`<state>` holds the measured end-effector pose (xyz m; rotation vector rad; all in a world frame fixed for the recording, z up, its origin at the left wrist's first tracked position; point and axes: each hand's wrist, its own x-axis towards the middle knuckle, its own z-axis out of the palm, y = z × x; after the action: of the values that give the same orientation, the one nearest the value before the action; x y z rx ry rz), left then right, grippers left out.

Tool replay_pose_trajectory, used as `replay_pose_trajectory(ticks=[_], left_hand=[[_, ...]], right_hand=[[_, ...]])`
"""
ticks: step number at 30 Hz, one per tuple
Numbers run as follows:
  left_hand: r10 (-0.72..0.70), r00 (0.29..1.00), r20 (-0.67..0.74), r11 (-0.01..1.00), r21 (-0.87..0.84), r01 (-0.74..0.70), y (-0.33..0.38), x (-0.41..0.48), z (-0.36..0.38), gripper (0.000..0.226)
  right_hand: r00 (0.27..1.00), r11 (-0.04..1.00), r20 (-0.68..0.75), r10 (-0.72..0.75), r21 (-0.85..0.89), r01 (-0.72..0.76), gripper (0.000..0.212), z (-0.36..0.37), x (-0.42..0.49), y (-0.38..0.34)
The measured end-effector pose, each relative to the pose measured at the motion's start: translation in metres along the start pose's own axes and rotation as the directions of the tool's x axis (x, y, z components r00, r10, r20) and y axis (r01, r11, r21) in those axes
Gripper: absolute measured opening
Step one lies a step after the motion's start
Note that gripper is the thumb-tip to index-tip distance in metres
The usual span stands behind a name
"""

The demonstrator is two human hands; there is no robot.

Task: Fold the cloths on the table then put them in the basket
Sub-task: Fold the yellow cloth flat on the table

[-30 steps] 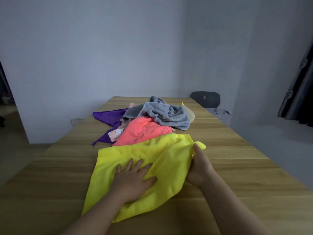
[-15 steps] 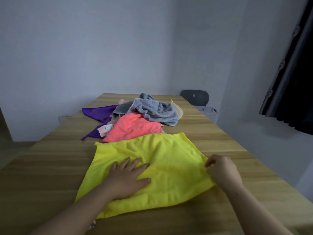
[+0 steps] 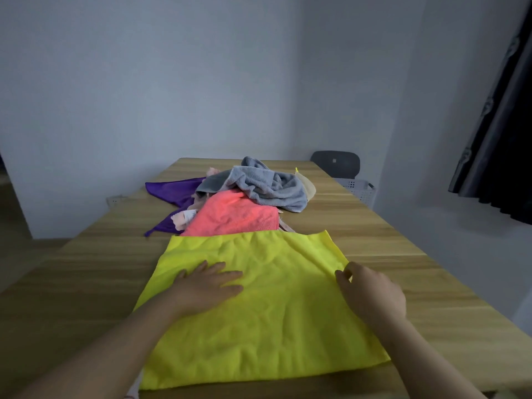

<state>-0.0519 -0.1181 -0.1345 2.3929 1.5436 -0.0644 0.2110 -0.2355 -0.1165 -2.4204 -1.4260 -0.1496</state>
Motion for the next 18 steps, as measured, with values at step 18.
replay_pose_trajectory(ticks=[18], left_hand=[[0.012, 0.989, -0.149, 0.999, 0.044, -0.006, 0.068, 0.028, 0.023, 0.060]], right_hand=[[0.969, 0.967, -0.087, 0.233, -0.087, -0.240, 0.051, 0.022, 0.029, 0.055]])
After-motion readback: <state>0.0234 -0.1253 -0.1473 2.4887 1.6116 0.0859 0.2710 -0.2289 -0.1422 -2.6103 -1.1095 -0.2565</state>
